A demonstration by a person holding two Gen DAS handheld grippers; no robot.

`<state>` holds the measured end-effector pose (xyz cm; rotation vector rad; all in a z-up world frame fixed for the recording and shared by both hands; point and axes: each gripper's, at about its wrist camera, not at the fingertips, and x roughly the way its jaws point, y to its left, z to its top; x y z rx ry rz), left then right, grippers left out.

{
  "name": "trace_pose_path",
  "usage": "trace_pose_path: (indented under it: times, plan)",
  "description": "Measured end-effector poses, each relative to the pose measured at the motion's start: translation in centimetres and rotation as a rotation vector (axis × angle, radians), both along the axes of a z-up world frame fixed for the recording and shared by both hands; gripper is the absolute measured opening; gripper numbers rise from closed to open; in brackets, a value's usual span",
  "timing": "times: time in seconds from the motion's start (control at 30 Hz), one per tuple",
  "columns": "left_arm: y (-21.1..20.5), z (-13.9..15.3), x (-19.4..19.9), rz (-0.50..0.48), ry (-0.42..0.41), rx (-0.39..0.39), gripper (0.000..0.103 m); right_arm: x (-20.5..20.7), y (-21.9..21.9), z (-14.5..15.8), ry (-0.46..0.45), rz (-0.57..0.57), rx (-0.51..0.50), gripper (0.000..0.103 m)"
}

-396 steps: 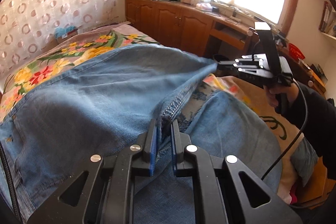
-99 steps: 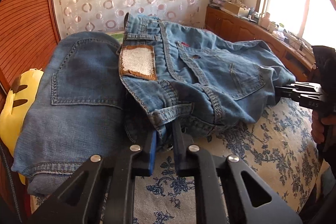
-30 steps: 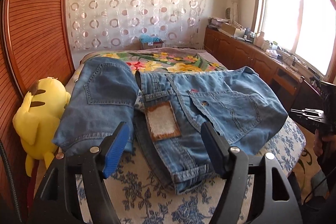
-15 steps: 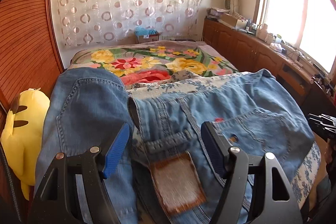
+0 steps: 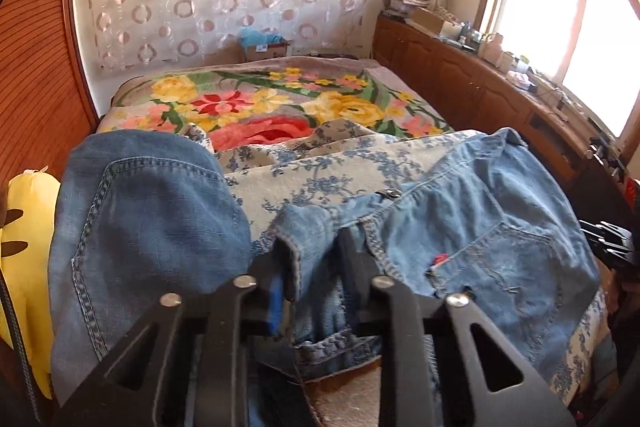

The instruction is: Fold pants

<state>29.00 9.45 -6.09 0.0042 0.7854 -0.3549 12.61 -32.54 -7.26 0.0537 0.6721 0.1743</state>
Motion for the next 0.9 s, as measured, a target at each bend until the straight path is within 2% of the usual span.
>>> trace_pose_path:
  times: [0.3, 0.47, 0.57, 0.67, 0.8, 0.9]
  plan:
    - [-0.6, 4.9, -5.9, -0.039, -0.063, -0.003, 0.015, 0.2, 0.1, 1.1, -0.039, 0.007, 0.007, 0.029]
    - [1.7, 6.6, -8.3, 0.004, -0.088, 0.011, 0.015, -0.1, -0.3, 1.1, -0.06, 0.006, 0.021, 0.029]
    - [3.1, 5.8, -8.3, 0.039, -0.068, 0.026, 0.015, -0.4, -0.7, 0.8, -0.067, 0.002, 0.03, 0.029]
    - [3.1, 4.1, -8.1, 0.055, -0.043, 0.062, 0.016, -0.6, -1.1, 0.4, -0.067, -0.001, 0.032, 0.029]
    - [2.5, 3.2, -8.3, 0.067, -0.045, 0.067, 0.018, -0.8, -1.5, 0.2, -0.065, -0.013, 0.024, 0.029]
    - [2.3, 3.4, -8.7, 0.069, -0.065, 0.057, 0.027, -0.9, -2.1, 0.1, -0.062, -0.027, 0.019, 0.029]
